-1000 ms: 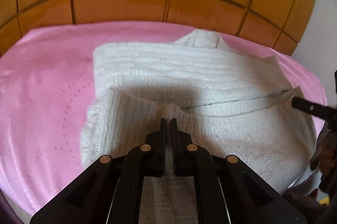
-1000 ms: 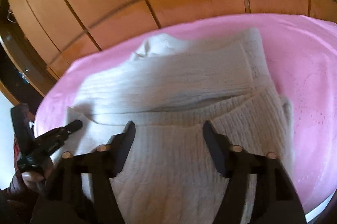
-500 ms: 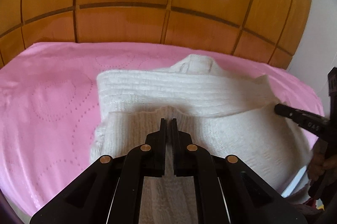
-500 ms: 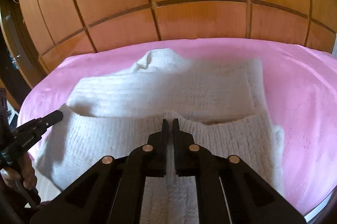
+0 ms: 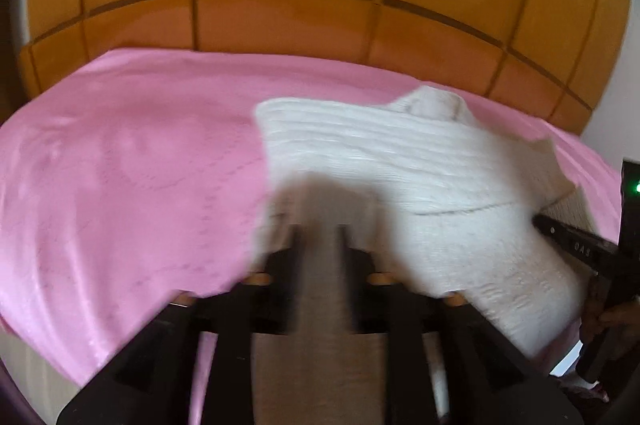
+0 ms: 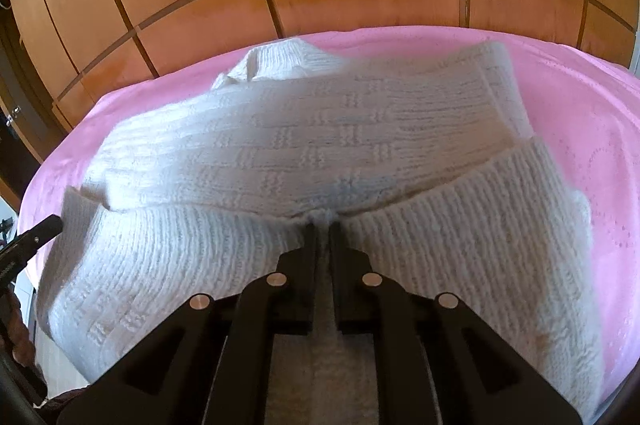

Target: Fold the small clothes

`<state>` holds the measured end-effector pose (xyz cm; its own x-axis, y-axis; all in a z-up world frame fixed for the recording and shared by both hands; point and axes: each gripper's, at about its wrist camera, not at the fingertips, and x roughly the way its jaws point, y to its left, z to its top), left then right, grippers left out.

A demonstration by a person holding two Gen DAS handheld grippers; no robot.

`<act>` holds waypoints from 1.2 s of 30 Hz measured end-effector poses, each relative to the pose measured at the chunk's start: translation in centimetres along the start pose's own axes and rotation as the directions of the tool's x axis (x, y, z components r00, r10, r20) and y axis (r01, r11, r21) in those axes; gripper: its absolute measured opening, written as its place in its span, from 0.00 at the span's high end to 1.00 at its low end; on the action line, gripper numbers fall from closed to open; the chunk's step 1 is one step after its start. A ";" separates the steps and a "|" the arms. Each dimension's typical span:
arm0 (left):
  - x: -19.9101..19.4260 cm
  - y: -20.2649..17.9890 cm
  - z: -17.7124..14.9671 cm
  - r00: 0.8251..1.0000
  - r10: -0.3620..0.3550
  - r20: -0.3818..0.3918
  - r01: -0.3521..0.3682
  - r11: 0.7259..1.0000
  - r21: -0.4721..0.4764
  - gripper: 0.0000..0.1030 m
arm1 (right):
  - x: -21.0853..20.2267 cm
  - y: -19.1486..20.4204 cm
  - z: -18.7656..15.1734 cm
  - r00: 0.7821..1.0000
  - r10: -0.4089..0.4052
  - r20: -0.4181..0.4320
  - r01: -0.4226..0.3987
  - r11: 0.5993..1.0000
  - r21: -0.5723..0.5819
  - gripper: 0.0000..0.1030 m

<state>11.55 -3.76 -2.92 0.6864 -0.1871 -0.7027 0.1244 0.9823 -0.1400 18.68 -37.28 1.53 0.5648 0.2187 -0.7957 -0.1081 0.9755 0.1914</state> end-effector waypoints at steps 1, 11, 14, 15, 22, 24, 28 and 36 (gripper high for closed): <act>0.0 0.5 0.1 1.000 -0.012 -0.002 0.012 1.000 -0.020 0.45 | 0.0 0.0 0.0 1.000 -0.001 -0.001 0.001 1.000 -0.001 0.93; 4.4 -1.1 0.0 0.995 0.054 -0.079 -0.048 0.995 0.083 0.84 | -2.5 -1.2 1.2 0.997 0.080 0.005 -0.080 0.996 0.034 0.66; 4.2 -0.5 0.0 0.997 0.049 -0.068 -0.045 0.998 0.052 0.87 | -5.5 -3.5 1.5 0.998 0.036 0.059 -0.039 0.998 0.045 0.59; 4.0 -0.5 -0.1 0.997 0.052 -0.062 -0.048 0.998 0.051 0.87 | -6.2 -4.2 1.5 0.998 0.008 0.070 -0.011 0.999 0.049 0.59; 3.1 -0.2 -0.1 0.998 0.043 -0.035 -0.042 0.999 0.030 0.91 | -7.2 -8.6 0.3 0.989 -0.139 0.050 0.134 0.986 0.095 0.51; 2.8 -0.3 -0.1 0.999 0.046 -0.027 -0.045 0.998 0.033 0.92 | -6.6 -8.3 0.2 0.991 -0.131 0.041 0.127 0.988 0.086 0.54; 1.5 -0.5 0.0 0.998 0.059 0.006 -0.059 0.997 0.043 0.93 | -5.8 -6.8 0.2 0.985 -0.173 0.026 0.173 0.985 -0.002 0.93; -2.3 -0.8 0.4 0.996 0.060 0.070 -0.064 0.996 0.064 0.94 | -11.0 -6.3 1.2 0.988 -0.122 0.098 0.122 0.993 0.005 0.95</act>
<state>10.15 -4.14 -0.96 0.7408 -0.1270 -0.6596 0.1255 0.9908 -0.0499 14.16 -45.88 9.74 0.6514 0.0950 -0.7527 -0.0345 0.9948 0.0957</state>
